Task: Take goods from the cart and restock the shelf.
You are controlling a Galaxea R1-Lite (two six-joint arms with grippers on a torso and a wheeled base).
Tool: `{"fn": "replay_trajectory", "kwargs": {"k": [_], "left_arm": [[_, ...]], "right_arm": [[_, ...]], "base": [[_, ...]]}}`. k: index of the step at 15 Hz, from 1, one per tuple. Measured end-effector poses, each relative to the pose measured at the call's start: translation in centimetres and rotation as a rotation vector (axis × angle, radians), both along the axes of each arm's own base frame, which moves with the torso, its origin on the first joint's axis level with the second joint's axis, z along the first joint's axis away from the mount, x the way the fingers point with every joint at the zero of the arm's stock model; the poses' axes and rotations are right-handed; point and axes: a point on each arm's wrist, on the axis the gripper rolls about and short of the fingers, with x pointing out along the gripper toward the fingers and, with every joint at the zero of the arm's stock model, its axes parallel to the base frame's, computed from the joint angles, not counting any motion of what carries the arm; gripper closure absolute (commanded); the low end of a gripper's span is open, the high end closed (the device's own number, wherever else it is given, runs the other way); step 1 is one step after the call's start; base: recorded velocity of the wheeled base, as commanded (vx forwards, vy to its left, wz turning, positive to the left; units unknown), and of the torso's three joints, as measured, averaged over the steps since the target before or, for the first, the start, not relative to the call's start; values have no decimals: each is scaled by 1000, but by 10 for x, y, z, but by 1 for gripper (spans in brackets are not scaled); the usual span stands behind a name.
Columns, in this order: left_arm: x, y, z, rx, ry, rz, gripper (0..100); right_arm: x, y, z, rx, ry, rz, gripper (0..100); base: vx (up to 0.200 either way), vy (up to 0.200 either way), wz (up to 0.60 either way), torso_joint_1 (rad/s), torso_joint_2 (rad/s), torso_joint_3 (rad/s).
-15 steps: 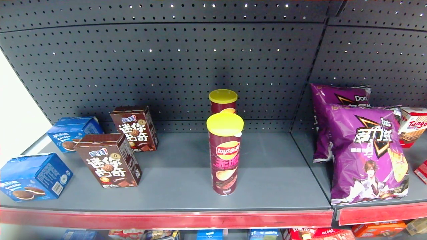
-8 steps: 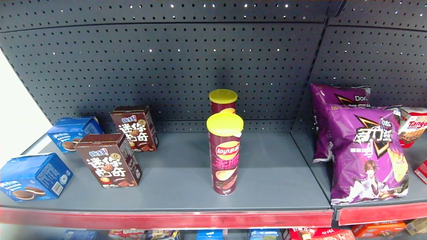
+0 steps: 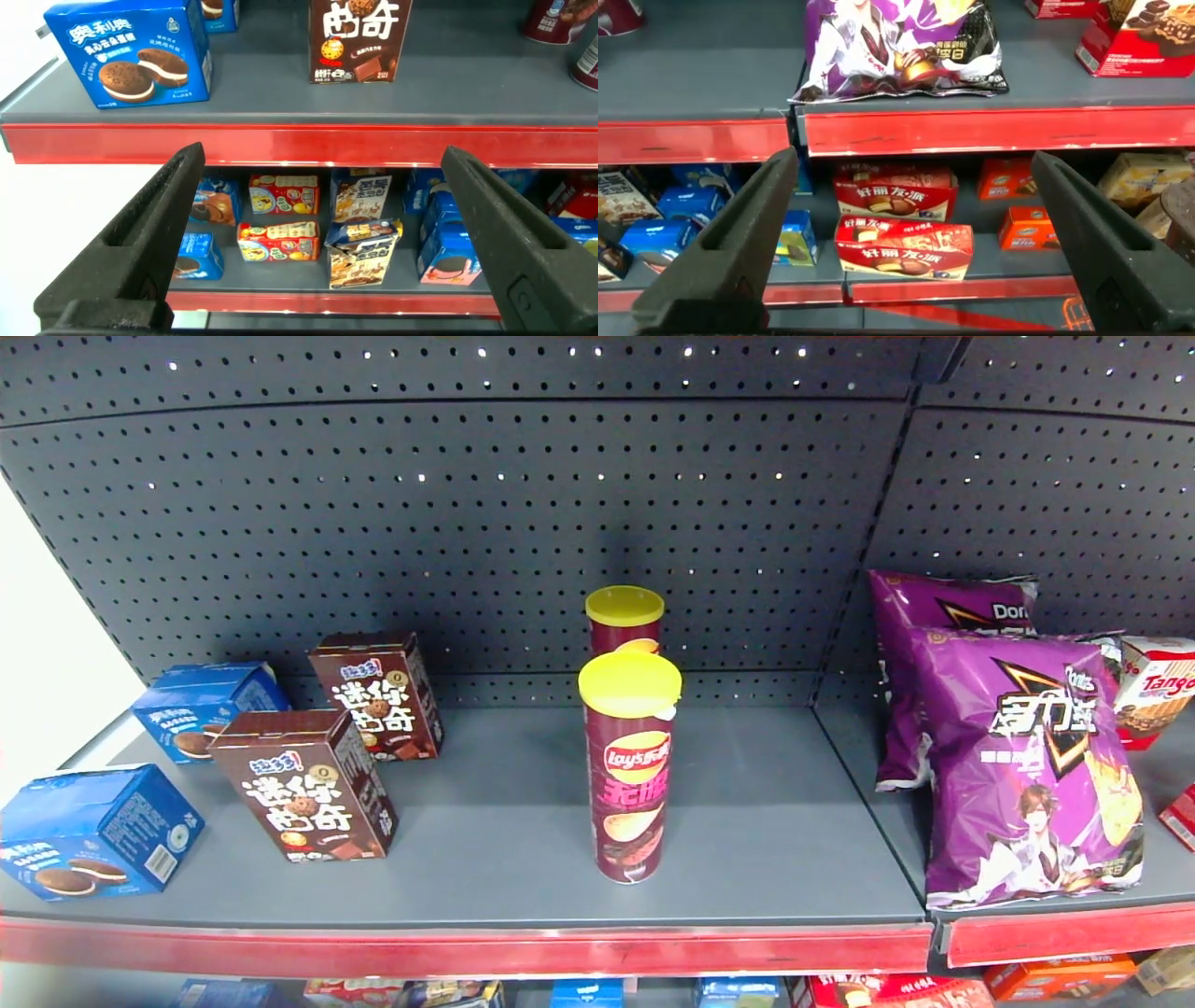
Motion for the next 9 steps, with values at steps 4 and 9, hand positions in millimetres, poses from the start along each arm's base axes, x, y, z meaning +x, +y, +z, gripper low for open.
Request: {"fn": "replay_trajectory", "kwargs": {"k": [4, 9], "left_arm": [[0, 0, 0, 0, 0, 0, 0], [0, 0, 0, 0, 0, 0, 0]], "right_arm": [[0, 0, 0, 2, -1, -1, 0], [0, 0, 0, 3, -1, -2, 0]], "base": [[0, 0, 0, 0, 0, 0], [0, 0, 0, 0, 0, 0]]}}
